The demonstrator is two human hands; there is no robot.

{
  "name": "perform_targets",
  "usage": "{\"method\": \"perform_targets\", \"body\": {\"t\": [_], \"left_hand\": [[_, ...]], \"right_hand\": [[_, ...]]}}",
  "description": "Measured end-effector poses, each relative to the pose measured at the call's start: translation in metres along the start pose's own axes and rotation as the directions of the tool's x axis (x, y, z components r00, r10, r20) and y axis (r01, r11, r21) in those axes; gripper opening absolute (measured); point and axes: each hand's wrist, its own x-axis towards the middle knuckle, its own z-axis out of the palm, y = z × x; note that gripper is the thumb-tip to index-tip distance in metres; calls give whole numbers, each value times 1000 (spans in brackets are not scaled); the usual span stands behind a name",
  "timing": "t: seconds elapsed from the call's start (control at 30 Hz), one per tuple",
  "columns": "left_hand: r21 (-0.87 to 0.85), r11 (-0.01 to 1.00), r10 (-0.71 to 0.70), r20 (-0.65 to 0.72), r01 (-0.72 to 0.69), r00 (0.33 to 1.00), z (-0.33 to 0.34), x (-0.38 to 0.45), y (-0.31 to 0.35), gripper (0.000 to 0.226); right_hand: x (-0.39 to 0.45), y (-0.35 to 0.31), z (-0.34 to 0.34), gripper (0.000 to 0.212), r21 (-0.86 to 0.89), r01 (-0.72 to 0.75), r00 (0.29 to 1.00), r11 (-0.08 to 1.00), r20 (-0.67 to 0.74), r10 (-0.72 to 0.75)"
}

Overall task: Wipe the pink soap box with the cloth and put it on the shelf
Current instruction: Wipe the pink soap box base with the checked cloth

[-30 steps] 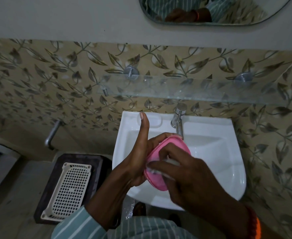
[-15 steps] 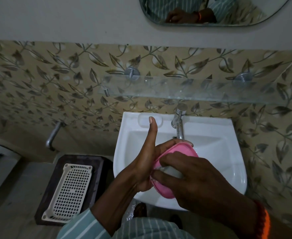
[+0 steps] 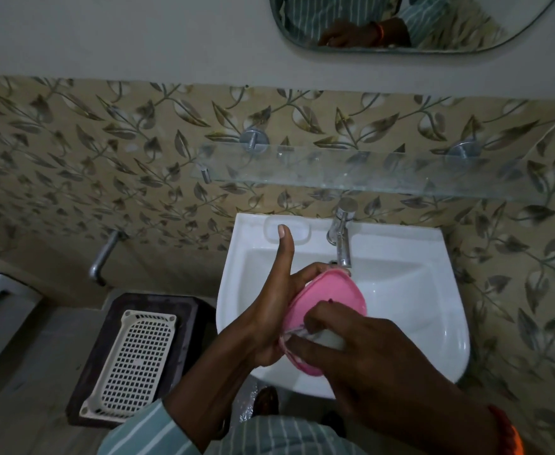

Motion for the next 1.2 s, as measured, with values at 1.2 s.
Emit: {"method": "perform_targets", "body": {"t": [1.2], "left_hand": [[-138,937,274,-285,-322,918,6,-12,-34,45]], "right_hand": [[9,1,16,17,302,-543,702,784,-349,620]]}}
